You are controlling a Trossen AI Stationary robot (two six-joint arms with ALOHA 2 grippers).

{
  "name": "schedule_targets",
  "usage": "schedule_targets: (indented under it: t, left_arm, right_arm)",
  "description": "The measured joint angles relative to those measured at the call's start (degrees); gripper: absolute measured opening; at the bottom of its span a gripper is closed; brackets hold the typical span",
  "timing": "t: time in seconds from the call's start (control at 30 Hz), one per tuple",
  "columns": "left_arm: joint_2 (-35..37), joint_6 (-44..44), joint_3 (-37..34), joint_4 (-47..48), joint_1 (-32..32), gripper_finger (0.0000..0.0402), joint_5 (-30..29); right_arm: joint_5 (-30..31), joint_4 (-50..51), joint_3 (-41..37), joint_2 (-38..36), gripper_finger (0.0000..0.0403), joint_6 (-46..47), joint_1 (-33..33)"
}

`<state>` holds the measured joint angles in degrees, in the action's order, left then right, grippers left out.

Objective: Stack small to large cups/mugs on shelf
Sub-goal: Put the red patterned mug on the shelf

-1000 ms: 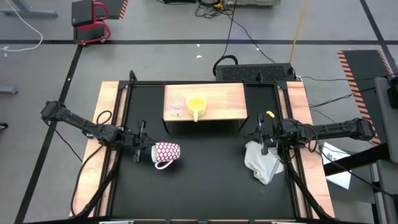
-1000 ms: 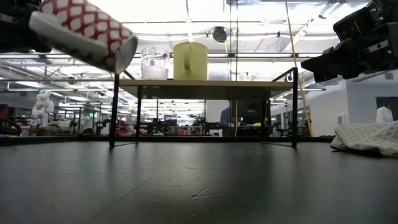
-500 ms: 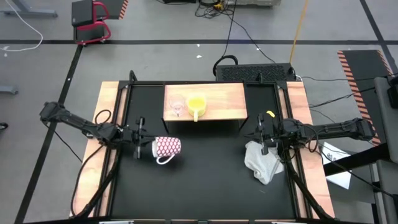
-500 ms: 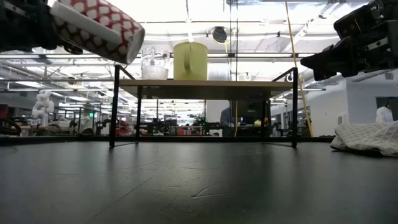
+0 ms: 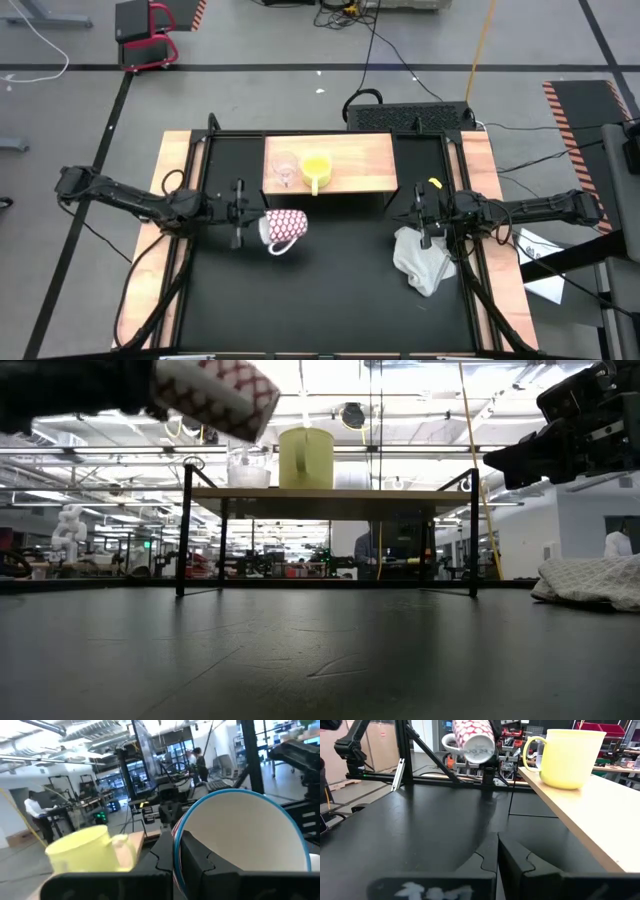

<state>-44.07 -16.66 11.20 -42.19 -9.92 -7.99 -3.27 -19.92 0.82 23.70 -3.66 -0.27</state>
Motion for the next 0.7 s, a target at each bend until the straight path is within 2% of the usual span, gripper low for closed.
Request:
schedule_targets:
  t: [0.13, 0.4, 0.53, 0.7]
  left_arm:
    - [-6.35, 0.92, 6.34, 1.84, 2.28, 0.0012, 3.54]
    - [-18.17, 3.25, 16.48, 6.3, 6.73, 0.0012, 5.37]
    - [-21.24, 3.77, 20.33, 5.94, 7.78, 0.0012, 9.48]
    - [-22.45, 3.71, 24.9, 6.2, 7.94, 0.0012, 9.88]
  right_arm:
    - [0.02, 0.0, 0.02, 0.0, 0.0, 0.0, 0.01]
    - [0.0, 0.02, 0.0, 0.02, 0.0, 0.02, 0.0]
    - [0.0, 0.02, 0.0, 0.02, 0.0, 0.02, 0.0]
    - [0.0, 0.05, 0.0, 0.02, 0.0, 0.02, -0.01]
